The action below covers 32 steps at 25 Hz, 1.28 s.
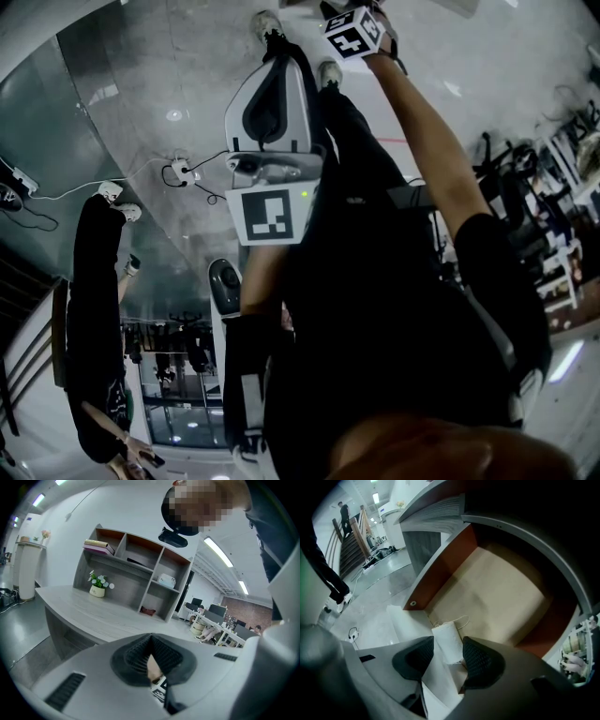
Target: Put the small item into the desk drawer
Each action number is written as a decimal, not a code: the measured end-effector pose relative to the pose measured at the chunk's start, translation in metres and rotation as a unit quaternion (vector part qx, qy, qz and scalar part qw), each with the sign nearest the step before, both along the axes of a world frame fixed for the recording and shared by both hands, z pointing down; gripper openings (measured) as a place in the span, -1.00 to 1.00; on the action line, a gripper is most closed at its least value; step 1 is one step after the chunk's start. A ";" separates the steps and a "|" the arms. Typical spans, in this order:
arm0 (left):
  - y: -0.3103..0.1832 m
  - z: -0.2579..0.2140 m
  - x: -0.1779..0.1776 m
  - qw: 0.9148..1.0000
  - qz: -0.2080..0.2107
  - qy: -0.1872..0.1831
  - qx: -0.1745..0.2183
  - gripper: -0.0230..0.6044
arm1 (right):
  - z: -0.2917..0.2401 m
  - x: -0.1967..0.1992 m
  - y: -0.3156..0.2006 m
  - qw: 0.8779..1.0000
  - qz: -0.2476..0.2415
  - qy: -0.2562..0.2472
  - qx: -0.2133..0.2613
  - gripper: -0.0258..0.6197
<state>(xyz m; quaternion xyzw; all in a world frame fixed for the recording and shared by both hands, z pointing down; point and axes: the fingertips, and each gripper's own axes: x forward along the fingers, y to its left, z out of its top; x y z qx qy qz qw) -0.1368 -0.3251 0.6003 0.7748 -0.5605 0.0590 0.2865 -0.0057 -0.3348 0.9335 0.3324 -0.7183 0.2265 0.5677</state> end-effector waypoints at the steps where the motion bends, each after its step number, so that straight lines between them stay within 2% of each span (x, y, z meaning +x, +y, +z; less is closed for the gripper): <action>1: 0.001 -0.002 0.001 1.000 0.000 0.000 0.001 -0.96 | -0.002 0.000 0.001 1.000 0.000 0.000 0.001 -0.37; 13: 0.008 -0.029 0.007 1.000 -0.001 -0.003 0.018 -0.96 | -0.028 -0.001 0.006 1.000 0.013 -0.016 0.004 -0.38; 22: 0.026 -0.074 0.020 0.999 -0.004 -0.006 0.035 -0.96 | -0.077 0.008 0.018 0.999 0.028 -0.029 0.023 -0.83; 32: 0.066 -0.145 0.053 0.998 -0.004 -0.009 0.061 -0.96 | -0.157 0.024 0.053 0.995 0.058 -0.076 0.024 -0.92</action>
